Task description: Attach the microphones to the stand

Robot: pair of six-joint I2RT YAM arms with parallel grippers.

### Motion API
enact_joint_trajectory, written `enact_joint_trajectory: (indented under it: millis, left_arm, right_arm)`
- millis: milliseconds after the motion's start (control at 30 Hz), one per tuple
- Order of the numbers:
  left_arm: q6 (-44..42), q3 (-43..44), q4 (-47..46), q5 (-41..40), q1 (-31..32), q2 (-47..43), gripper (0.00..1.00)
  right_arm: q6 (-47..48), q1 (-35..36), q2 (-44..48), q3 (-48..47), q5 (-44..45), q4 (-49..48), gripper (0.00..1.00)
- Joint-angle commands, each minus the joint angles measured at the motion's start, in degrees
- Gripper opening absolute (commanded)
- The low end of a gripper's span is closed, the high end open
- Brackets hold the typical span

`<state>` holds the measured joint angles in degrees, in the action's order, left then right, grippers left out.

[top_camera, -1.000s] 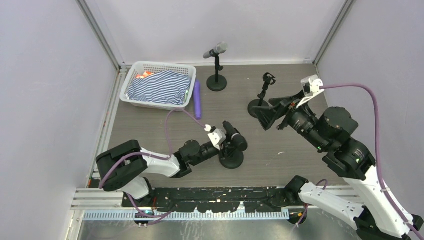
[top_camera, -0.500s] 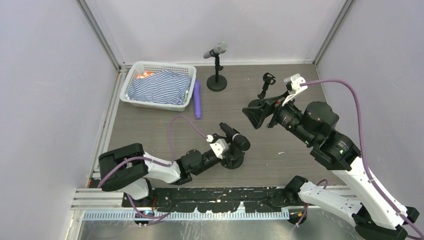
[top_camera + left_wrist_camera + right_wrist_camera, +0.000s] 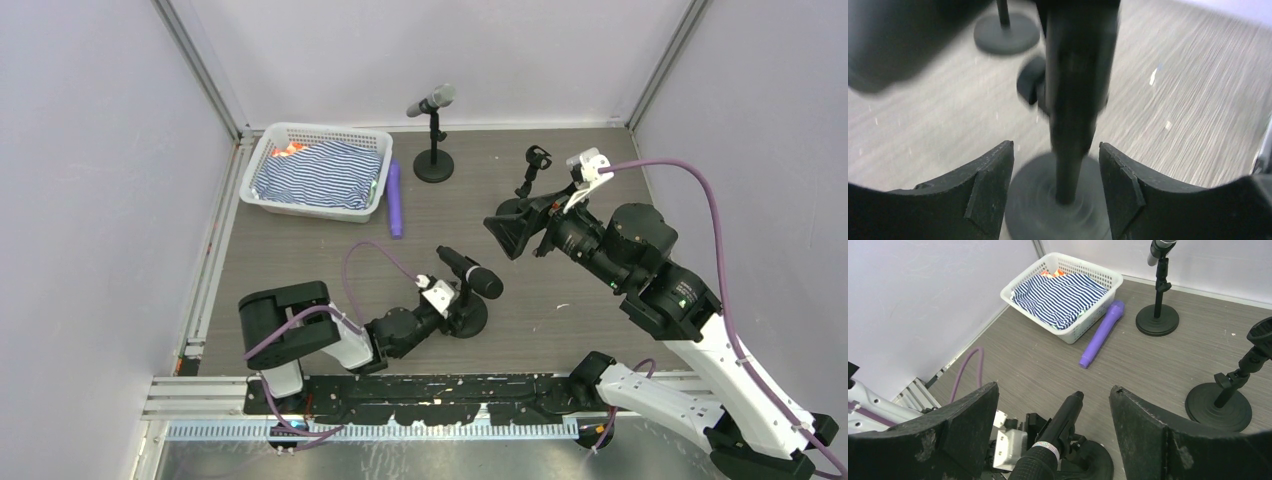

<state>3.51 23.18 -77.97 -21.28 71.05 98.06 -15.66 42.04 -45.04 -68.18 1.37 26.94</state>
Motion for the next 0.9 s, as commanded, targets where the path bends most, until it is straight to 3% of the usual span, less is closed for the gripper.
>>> enact_joint_trajectory:
  millis: [0,567,767,867]
  left_arm:
    - [1.9,-2.5,1.8,-2.6,0.2,1.1,0.65]
    - [-0.4,1.6,-2.2,1.7,0.4,3.5,0.58]
    - [-1.5,3.2,-2.2,-1.3,0.3,4.2,0.33]
    - [-2.1,3.7,-2.1,-1.4,0.3,4.9,0.15]
  right_arm:
    - [0.9,0.2,-0.2,0.3,-0.6,-2.3,0.86]
    - [1.0,0.2,-0.4,0.8,-2.7,-2.0,0.85]
    - [1.1,0.2,-0.2,1.0,-2.8,-2.0,0.83]
    - [1.2,0.2,-0.3,1.0,-2.8,-2.1,0.82]
